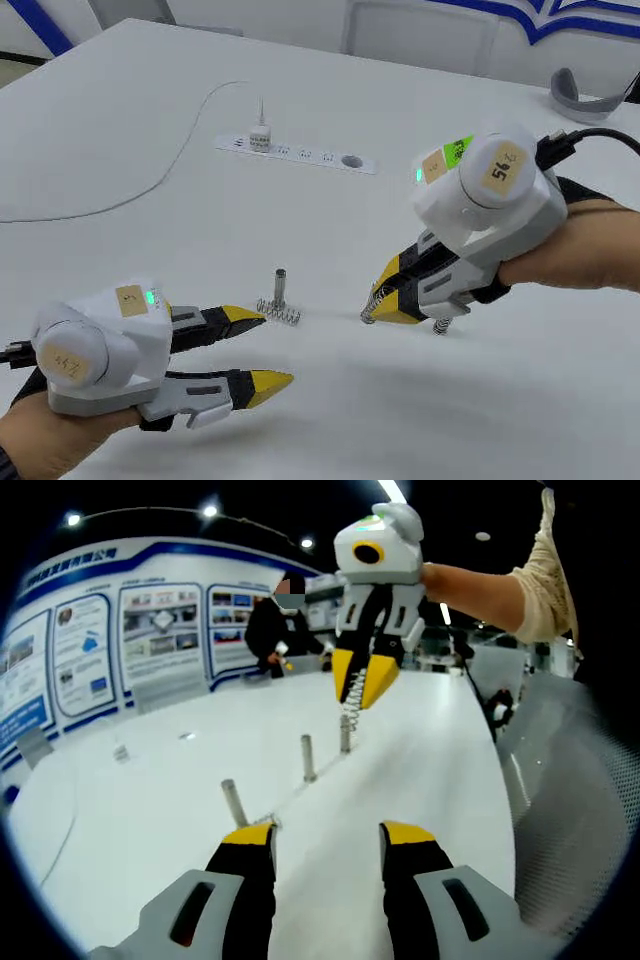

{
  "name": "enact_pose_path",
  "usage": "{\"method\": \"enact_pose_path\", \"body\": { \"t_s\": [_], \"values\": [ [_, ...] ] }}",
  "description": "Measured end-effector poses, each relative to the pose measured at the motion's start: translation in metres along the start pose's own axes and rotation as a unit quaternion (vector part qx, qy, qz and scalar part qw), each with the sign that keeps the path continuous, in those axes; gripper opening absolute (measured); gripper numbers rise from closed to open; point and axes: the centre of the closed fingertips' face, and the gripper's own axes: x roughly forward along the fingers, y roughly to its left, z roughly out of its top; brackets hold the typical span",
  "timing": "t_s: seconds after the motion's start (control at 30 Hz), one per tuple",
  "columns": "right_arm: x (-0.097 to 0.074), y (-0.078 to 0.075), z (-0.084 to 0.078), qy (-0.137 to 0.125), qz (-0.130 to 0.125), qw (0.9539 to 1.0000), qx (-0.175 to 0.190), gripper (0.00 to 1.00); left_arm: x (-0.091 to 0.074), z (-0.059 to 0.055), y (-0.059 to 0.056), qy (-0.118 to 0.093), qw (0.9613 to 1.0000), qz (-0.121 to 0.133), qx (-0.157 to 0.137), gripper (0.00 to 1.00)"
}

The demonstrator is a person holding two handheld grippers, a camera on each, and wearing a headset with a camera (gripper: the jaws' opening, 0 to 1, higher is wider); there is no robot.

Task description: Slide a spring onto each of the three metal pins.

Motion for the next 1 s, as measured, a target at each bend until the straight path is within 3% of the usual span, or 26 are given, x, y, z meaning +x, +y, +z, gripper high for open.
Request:
{"method": "enact_pose_path", "body": {
  "t_s": [0.3,0.53,1.0],
  "values": [
    [-0.004,-0.025,-0.006,0.012,-0.019,0.9997,0.008,0.12,-0.002,0.001,0.007,-0.002,0.9999,0.011,-0.002,0.43],
    [0.003,-0.042,-0.016,0.027,-0.028,0.999,0.02,0.12,-0.005,0.001,0.012,-0.003,0.9998,0.019,-0.004,0.44],
    [0.019,-0.049,-0.024,0.05,-0.012,0.9982,0.029,0.12,-0.008,0.0,0.018,-0.006,0.9995,0.03,-0.011,0.49]
  ]
}}
